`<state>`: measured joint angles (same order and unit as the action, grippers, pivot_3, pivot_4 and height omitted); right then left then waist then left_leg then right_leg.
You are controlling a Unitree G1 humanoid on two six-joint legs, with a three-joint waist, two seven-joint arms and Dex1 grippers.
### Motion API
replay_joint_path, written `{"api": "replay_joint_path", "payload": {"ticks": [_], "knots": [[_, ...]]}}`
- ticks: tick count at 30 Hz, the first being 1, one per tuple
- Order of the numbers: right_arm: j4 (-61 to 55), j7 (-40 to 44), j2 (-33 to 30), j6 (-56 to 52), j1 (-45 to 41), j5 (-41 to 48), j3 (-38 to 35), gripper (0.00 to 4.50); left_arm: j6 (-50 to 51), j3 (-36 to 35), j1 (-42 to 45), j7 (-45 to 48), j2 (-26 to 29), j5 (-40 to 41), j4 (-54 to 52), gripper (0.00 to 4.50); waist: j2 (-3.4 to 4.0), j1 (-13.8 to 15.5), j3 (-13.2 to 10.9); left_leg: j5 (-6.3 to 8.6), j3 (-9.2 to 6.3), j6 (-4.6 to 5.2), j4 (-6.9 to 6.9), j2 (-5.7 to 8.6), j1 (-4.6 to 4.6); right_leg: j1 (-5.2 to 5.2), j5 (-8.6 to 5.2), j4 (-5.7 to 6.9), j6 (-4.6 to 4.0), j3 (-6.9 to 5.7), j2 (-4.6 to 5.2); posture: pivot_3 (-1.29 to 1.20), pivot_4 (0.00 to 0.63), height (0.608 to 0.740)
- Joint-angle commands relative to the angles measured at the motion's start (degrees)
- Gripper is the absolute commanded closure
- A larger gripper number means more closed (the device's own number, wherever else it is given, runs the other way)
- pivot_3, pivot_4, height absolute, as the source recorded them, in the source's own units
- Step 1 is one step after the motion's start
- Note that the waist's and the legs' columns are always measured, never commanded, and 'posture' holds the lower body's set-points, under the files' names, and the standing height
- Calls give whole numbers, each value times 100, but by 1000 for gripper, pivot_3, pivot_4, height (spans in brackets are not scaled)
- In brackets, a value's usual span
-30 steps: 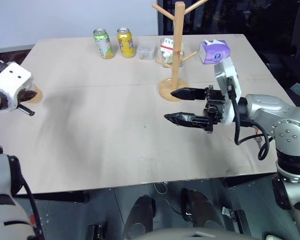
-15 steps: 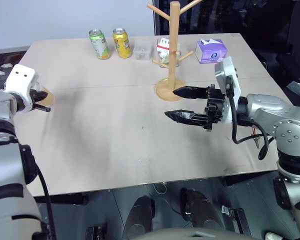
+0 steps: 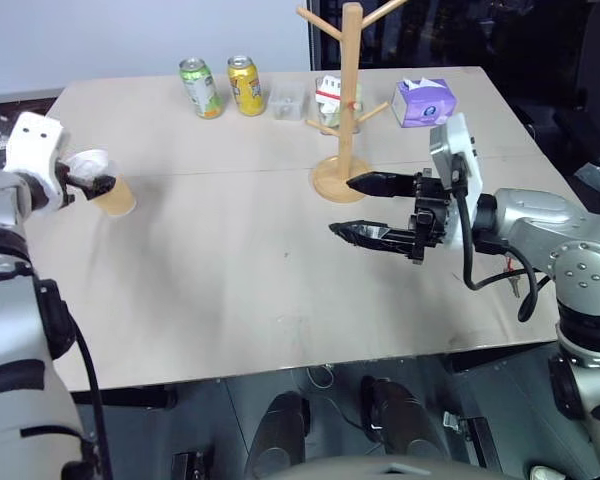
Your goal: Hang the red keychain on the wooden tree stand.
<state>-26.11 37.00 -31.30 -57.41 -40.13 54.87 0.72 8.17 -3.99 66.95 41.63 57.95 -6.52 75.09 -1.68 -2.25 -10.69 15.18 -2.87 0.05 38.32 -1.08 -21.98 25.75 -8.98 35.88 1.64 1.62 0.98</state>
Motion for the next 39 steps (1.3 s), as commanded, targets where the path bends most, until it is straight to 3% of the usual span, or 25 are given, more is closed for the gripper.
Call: {"api": "replay_joint_path", "payload": {"ticks": [1,5,7,9,12,15,19,24,29,39], "knots": [[-156,-29,-16,41,-15,119,-167,0,-147,44,423,125,254,-84,-242,60,-1,-1,-1,0,0,0,0,0,-1,0,0,0,0,0,0,0,150,740],[-158,-44,-62,29,19,118,-207,0,-365,125,810,477,373,-116,-527,60,-5,-6,-3,0,0,0,0,0,-1,0,0,-1,0,0,-1,0,150,740],[-143,-127,-139,-44,87,162,-330,0,-167,104,766,1285,250,160,-1065,60,-5,-5,-3,0,0,0,-1,0,-1,0,0,-1,0,1,0,0,150,740],[-150,-158,-441,-157,300,117,-533,0,315,69,127,2277,22,733,-2416,60,-2,26,-3,0,0,0,-1,1,-2,0,-1,-1,-1,1,2,0,150,740],[-177,-213,-1017,-223,763,-121,-835,0,1657,-80,-1127,2903,-182,1730,-4791,60,4,53,-1,0,7,-1,-3,13,0,-4,-12,-3,-21,10,21,0,150,740],[-223,-235,-1723,-273,1532,-350,-1445,0,2964,-220,-2276,3018,-394,2787,-7068,60,-1,25,-6,0,10,-1,0,20,-8,0,-2,-1,-4,19,29,0,150,740],[-188,-424,-2140,-239,2332,-669,-2045,0,3514,-211,-2876,2860,-822,3633,-8656,60,-14,11,-12,0,8,0,0,23,-20,16,-2,-10,5,20,23,0,150,740],[484,-1096,-1812,398,2681,-1689,-1920,0,2960,557,-2951,2446,-1572,3324,-8913,60,-11,-8,-10,-1,13,1,0,16,25,-20,-15,1,-14,34,1,0,150,740],[1229,-1206,-1516,1173,2771,-2525,-1565,0,2546,932,-2732,2065,-2296,3142,-8666,60,-11,-15,-11,-2,23,2,-1,16,21,-11,-13,2,-11,69,-15,0,150,740],[2346,-1187,-1085,1447,2614,-3064,-1417,0,2138,1186,-2937,1893,-2590,2917,-8680,60,-11,-10,-11,-1,66,3,3,30,22,-9,0,-7,12,124,-9,0,150,740]]}}
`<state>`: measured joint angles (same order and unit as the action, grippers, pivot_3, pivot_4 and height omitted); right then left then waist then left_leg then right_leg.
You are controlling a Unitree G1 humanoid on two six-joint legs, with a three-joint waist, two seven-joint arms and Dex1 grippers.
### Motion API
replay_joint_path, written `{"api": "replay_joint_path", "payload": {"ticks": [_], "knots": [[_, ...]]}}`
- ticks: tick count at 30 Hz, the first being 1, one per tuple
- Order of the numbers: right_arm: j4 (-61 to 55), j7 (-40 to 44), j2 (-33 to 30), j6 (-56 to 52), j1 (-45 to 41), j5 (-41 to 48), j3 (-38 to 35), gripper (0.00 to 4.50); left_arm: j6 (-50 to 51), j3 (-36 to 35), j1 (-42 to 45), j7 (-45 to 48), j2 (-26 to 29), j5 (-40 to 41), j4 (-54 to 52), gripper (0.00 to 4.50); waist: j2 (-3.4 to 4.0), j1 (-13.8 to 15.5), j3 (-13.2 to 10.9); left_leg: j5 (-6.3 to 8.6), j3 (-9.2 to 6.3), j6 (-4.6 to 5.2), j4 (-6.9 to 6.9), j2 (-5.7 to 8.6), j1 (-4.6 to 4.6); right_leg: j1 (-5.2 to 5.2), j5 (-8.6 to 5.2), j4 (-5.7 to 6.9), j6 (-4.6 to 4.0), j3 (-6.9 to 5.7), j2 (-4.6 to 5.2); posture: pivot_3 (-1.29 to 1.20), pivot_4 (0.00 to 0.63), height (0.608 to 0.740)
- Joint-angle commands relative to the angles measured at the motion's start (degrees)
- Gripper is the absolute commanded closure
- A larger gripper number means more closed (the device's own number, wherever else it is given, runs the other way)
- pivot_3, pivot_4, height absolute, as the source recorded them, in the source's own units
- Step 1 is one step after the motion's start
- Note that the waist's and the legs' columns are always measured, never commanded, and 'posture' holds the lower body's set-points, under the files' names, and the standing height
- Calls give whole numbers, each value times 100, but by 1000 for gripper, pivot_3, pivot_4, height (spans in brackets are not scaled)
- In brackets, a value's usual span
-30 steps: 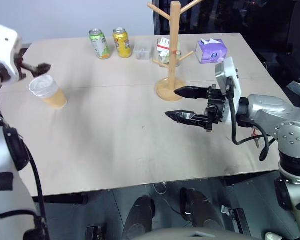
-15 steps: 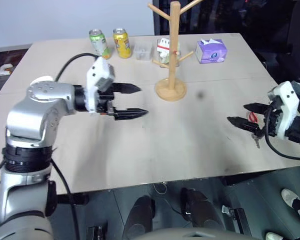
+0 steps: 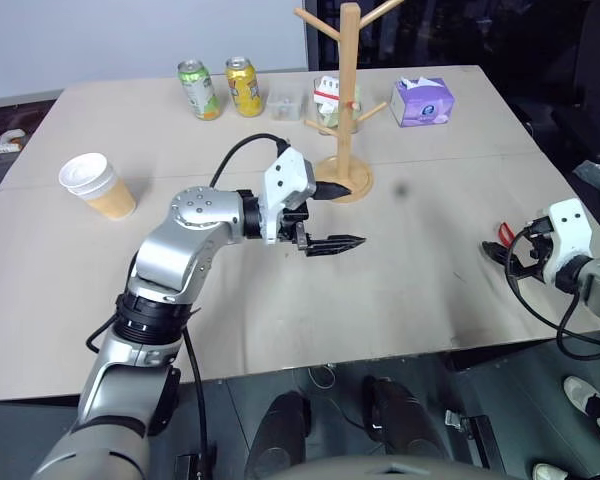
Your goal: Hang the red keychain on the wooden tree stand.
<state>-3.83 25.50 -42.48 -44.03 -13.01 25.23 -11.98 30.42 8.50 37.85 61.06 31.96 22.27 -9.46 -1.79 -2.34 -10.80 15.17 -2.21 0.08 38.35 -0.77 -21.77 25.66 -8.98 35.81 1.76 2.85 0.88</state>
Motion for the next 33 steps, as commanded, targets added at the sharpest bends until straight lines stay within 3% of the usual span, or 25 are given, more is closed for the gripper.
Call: {"api": "replay_joint_path", "payload": {"ticks": [1,9,13,14,18,20,21,25,29,33], "knots": [[192,-39,78,99,-117,-104,-173,0,-73,-71,-50,-61,21,50,-260,60,0,-4,0,0,2,0,0,1,1,0,0,0,0,4,0,0,150,740],[508,-10,404,-113,-263,49,-363,0,11,-126,-118,-164,76,94,-383,60,0,-9,0,0,10,0,-1,1,3,0,2,1,3,15,-2,0,150,740],[536,148,384,-97,-253,39,-318,1123,49,-139,-89,-188,95,129,-397,0,0,-14,0,0,12,0,-1,3,3,0,2,1,4,18,-2,0,150,740],[523,172,379,-105,-239,42,-319,1745,60,-147,-87,-190,100,141,-406,0,0,-14,0,0,11,0,-1,3,3,0,2,1,4,18,-2,0,150,740],[403,275,347,-156,-127,54,-308,3252,121,-170,-93,-195,124,180,-460,0,0,-15,0,0,11,0,-1,2,3,0,2,1,4,18,-4,0,150,740],[258,384,317,-214,-14,73,-247,4231,162,-165,-132,-162,166,187,-471,0,0,-9,0,0,10,0,-1,2,3,0,2,1,4,18,-3,0,150,740],[213,405,319,-237,17,76,-240,4454,165,-163,-151,-143,188,188,-470,0,0,-10,0,0,10,0,-1,3,3,0,2,1,4,18,-3,0,150,740],[167,490,285,-46,81,-72,-178,4454,112,-231,-145,-125,238,183,-384,0,0,-10,1,0,10,0,-1,3,4,0,2,1,4,18,-3,0,150,740],[-712,680,356,121,159,-21,97,4454,373,-642,-136,-300,248,492,-448,0,1,-32,0,0,11,0,-2,2,4,1,2,1,4,18,-4,0,150,740],[-1846,346,1058,605,-248,-40,549,4454,782,-1388,-411,-825,171,1072,-890,0,2,-95,0,0,8,0,-3,-6,6,2,2,1,5,17,-11,0,150,740]]}}
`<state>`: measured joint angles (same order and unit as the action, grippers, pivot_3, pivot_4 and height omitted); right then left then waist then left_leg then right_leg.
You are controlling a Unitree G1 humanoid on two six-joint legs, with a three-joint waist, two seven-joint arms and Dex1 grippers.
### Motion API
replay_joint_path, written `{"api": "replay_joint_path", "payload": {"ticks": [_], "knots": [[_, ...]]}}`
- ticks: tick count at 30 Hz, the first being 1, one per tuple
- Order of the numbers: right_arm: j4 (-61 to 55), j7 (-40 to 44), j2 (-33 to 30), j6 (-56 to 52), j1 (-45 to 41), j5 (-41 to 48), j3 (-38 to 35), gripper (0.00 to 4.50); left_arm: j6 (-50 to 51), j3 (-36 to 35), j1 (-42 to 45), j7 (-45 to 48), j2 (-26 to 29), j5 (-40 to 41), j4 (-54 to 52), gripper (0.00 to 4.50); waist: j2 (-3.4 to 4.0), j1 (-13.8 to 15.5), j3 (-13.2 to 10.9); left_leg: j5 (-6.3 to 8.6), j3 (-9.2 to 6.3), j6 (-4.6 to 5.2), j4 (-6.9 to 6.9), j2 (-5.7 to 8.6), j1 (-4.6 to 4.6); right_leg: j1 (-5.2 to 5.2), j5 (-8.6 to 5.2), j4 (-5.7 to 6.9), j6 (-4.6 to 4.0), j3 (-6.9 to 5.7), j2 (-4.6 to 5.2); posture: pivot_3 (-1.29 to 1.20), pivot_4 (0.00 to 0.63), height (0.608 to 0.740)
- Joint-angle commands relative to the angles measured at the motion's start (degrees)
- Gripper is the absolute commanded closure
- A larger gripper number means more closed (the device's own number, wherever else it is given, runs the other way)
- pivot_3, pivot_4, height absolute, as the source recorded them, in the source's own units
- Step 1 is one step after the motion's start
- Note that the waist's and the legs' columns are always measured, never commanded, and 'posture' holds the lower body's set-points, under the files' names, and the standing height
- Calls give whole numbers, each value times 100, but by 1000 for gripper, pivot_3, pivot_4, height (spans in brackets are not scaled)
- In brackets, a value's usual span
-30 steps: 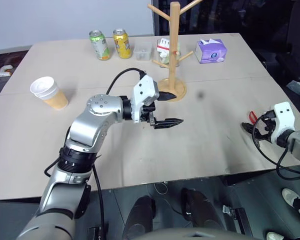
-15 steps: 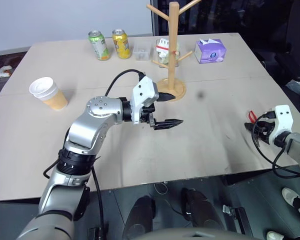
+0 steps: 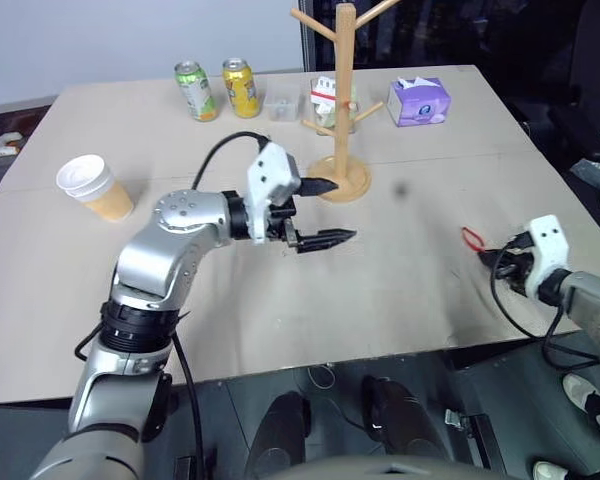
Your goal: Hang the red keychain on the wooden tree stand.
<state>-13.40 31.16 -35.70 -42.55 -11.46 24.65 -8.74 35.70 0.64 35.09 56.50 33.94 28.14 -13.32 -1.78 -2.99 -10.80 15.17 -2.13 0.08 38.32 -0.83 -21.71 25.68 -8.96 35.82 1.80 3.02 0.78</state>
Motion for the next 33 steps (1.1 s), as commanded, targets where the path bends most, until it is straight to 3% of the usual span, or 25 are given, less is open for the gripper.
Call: {"api": "replay_joint_path", "payload": {"ticks": [1,7,13,20,33], "knots": [[-1005,-358,598,585,-544,-35,308,4454,371,-771,-202,-522,-42,635,-639,0,1,-53,-1,0,0,0,0,-2,1,0,1,1,1,0,-1,0,150,740],[-764,-900,1526,2228,-1173,-1031,939,4454,1065,-1873,-567,-2012,-332,1511,-1490,0,-1,19,0,0,-13,-1,1,1,-6,2,13,-5,21,-13,5,0,150,740],[243,-812,2043,3806,-1837,-1595,1301,4454,1250,-2095,-816,-2849,-423,1831,-1953,0,-2,64,0,0,-4,-2,4,17,-4,-1,20,-8,33,3,14,0,150,740],[1209,-637,2323,4446,-2315,-1681,1373,4454,1141,-2035,-580,-3179,-380,2010,-1907,0,-2,57,0,0,-7,-3,2,16,-4,-1,21,-7,31,1,12,0,150,740],[2417,-760,2599,4683,-2938,-1773,1257,4454,899,-1762,-350,-3229,-396,1947,-1669,0,-1,49,0,0,-7,-3,1,16,-4,0,21,-7,31,2,12,0,150,740]]}}
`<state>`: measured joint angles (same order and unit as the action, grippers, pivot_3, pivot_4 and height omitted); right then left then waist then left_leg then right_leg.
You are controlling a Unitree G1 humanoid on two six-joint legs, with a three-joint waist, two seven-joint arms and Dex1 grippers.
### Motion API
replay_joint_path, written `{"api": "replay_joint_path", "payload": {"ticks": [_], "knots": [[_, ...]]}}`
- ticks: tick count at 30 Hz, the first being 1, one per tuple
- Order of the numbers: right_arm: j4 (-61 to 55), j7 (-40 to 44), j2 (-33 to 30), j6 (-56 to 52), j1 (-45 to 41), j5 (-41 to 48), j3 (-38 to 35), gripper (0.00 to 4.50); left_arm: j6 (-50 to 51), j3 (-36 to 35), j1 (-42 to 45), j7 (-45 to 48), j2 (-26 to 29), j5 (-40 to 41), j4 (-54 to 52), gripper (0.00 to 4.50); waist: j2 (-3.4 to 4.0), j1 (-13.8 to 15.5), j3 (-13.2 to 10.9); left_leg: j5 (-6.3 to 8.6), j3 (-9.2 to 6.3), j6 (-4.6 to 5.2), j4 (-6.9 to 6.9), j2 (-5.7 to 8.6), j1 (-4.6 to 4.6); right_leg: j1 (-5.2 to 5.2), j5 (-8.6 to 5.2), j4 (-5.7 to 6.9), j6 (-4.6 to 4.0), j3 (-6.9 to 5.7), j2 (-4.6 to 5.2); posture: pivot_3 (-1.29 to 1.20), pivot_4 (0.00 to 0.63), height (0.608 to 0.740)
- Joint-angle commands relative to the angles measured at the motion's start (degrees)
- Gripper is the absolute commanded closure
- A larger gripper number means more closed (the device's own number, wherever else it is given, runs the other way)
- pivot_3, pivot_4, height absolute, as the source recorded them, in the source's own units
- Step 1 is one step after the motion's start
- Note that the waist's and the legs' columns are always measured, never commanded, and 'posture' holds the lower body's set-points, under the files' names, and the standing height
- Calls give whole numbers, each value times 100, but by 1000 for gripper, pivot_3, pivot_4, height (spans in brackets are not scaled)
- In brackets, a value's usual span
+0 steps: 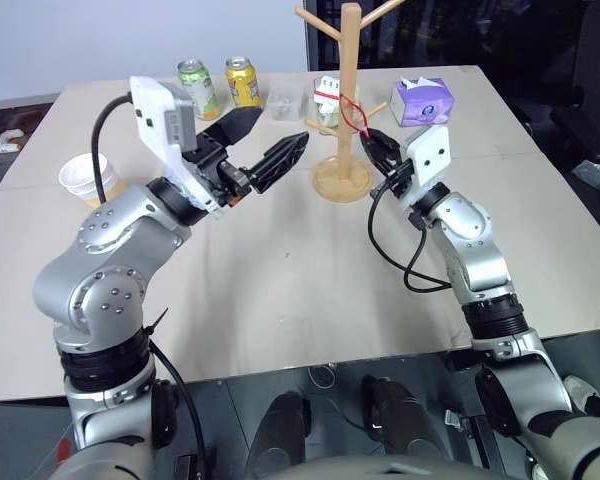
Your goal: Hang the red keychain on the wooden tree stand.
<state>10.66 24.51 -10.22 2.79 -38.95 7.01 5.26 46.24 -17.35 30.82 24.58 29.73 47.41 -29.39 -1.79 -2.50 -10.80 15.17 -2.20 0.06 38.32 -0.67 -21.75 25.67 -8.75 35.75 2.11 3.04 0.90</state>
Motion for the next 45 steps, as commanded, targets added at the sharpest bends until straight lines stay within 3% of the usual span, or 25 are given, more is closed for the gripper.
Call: {"api": "replay_joint_path", "payload": {"ticks": [1,16,31,33,34,36,38,39,42,45], "knots": [[66,-134,77,146,-221,2,-166,4454,-163,56,86,-42,22,18,-55,0,0,-2,0,0,0,0,0,0,0,0,0,0,0,0,0,0,150,740],[270,-276,156,87,-355,-50,-231,4454,-248,126,157,-43,110,2,32,0,0,-5,0,0,-1,0,-1,0,0,0,0,0,0,0,0,0,150,740],[213,-67,222,-625,-356,142,-244,4454,-348,211,198,-26,89,-61,118,0,1,-5,-1,0,-1,0,-1,0,0,0,0,0,0,0,-1,0,150,740],[146,-47,204,-642,-319,135,-240,3576,-352,209,188,-12,110,-75,132,0,1,-4,-1,0,-1,0,-1,0,0,1,0,-1,0,0,0,0,150,740],[116,-37,185,-633,-300,115,-229,3576,-357,203,178,0,121,-82,144,0,1,-4,-1,0,-1,0,-1,0,0,1,0,-1,0,0,0,0,150,740],[56,-6,151,-628,-253,91,-209,2503,-363,193,156,18,140,-96,155,0,1,-6,-1,0,-1,0,-1,0,0,0,0,-1,0,0,-1,0,150,740],[-76,93,75,-664,-163,92,-180,1855,-349,164,130,62,216,-121,171,0,1,-5,-1,0,-1,0,-1,0,0,0,0,-1,0,0,-1,0,150,740],[-159,157,23,-703,-114,102,-170,1205,-334,140,118,96,285,-143,198,0,1,-5,-1,0,-1,0,-1,0,-1,1,-1,-1,0,0,-1,0,150,740],[-509,589,-273,-1130,-14,354,-211,45,-231,88,62,260,693,-265,379,0,2,-7,-1,0,-1,0,-1,0,-1,1,-1,-2,0,0,-1,0,150,740],[-937,1468,-961,-2279,-186,1001,-334,45,-73,84,-146,815,1501,-427,637,0,5,-12,-4,0,0,0,-2,0,-1,2,-2,-2,-2,0,-1,0,150,740]]}}
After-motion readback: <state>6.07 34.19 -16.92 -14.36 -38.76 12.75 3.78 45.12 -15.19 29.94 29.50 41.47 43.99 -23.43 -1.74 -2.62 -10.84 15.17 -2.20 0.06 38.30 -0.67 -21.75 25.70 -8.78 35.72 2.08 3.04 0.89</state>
